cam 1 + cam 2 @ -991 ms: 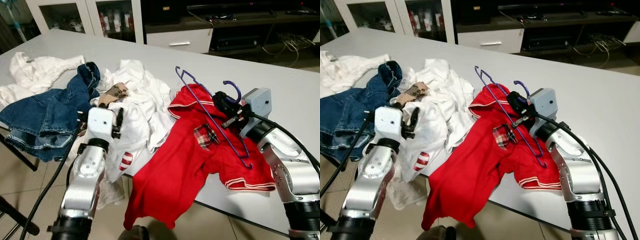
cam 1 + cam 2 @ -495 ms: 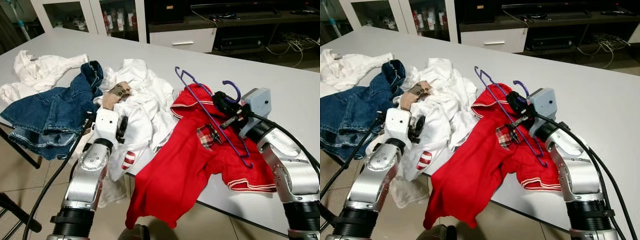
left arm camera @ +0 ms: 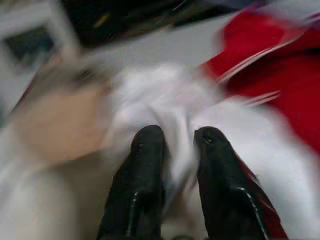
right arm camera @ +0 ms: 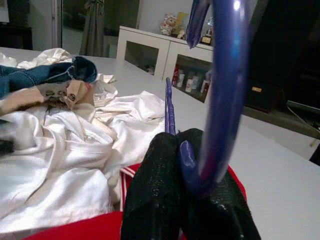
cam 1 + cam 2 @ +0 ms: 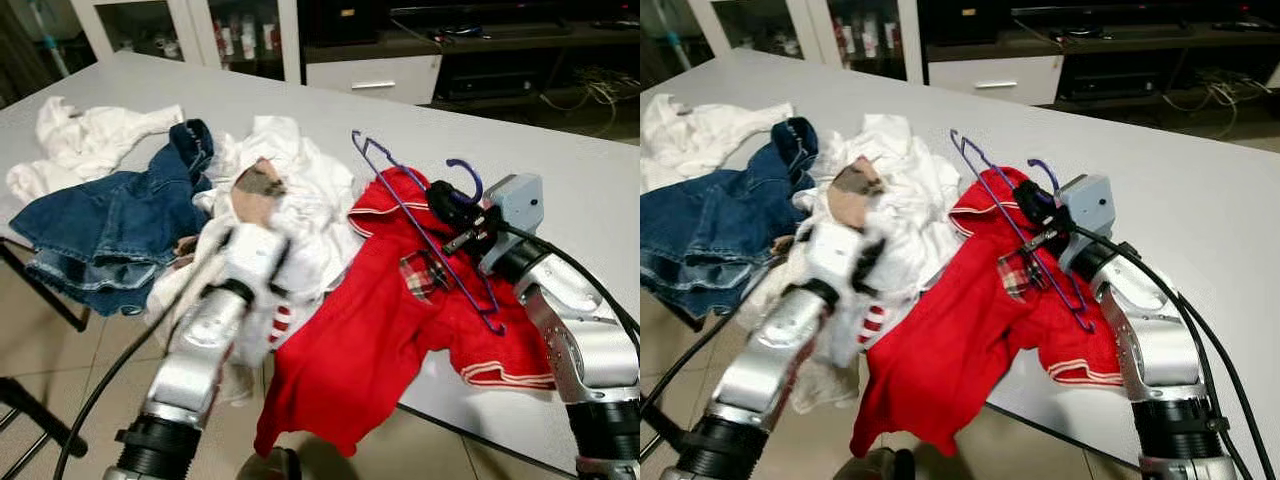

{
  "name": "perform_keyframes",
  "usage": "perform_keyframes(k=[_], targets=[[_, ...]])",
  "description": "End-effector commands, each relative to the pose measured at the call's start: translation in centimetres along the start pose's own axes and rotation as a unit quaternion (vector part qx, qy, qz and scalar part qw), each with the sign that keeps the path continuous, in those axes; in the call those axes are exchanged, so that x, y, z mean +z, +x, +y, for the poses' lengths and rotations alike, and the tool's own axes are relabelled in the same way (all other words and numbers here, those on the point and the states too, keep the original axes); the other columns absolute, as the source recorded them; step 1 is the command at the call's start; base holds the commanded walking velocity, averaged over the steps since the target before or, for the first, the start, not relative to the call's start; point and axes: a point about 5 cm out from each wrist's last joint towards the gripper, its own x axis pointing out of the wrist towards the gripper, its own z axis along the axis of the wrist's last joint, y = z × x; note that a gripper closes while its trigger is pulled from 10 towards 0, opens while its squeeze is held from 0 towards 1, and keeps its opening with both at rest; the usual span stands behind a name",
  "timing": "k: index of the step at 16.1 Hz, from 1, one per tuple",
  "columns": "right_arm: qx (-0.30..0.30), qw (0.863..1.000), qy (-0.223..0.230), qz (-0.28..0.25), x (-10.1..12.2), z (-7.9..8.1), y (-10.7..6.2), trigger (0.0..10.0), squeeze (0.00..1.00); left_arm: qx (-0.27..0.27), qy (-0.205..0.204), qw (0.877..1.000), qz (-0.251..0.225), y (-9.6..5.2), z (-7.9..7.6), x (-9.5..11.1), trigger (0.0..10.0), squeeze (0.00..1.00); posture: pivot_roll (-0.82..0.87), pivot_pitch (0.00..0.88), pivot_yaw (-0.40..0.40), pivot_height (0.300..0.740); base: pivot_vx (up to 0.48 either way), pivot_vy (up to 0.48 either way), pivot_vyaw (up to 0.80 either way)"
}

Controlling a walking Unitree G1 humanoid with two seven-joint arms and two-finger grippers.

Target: Hang hanger

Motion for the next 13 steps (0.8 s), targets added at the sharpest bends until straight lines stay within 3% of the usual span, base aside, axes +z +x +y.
perform_keyframes(k=[1,4,6,7,8,9,11,13], targets=[[-0.013,1.0,-0.002,-0.005,0.4,-0.6,0.1,10.0,0.0,-0.032,0.026,0.999,-0.029,0.1,-0.8,1.0,0.0,0.0,0.04,0.02,0.041,0.74,0.0,0.0,0.0],[-0.03,1.0,-0.004,-0.004,0.4,-0.9,0.0,10.0,0.0,-0.122,0.104,0.983,-0.087,0.1,-3.2,1.9,0.0,0.0,0.04,0.024,0.04,0.74,0.0,0.0,0.0],[-0.037,0.999,-0.005,-0.003,0.4,-1.1,0.0,10.0,0.0,-0.123,0.111,0.983,-0.079,0.4,-3.4,1.6,0.0,0.0,0.04,0.024,0.04,0.74,0.0,0.0,0.0],[-0.04,0.999,-0.006,-0.003,0.4,-1.2,-0.1,10.0,0.0,-0.085,0.095,0.99,-0.065,0.7,-2.6,1.3,2.4,0.0,0.04,0.024,0.04,0.74,0.0,0.0,0.0],[-0.043,0.999,-0.006,-0.003,0.4,-1.3,-0.1,10.0,0.0,-0.056,0.083,0.993,-0.056,0.9,-1.9,1.1,3.8,0.0,0.02,0.022,0.044,0.74,0.0,0.0,0.0],[-0.044,0.999,-0.005,-0.002,0.4,-1.4,-0.2,10.0,0.0,-0.026,0.068,0.996,-0.046,1.0,-1.1,0.7,10.0,0.0,0.02,0.021,0.044,0.74,0.0,0.0,0.0],[-0.044,0.999,-0.009,0.002,0.2,-1.3,-0.2,10.0,0.0,0.015,0.031,0.998,-0.044,1.1,0.0,0.6,10.0,0.0,0.03,0.018,0.043,0.74,0.0,0.0,0.0],[-0.066,0.996,-0.057,0.028,-0.3,-1.9,0.0,10.0,0.0,0.061,0.001,0.997,-0.047,1.2,1.2,0.9,10.0,0.0,0.03,0.016,0.042,0.74,0.0,0.0,0.0]])
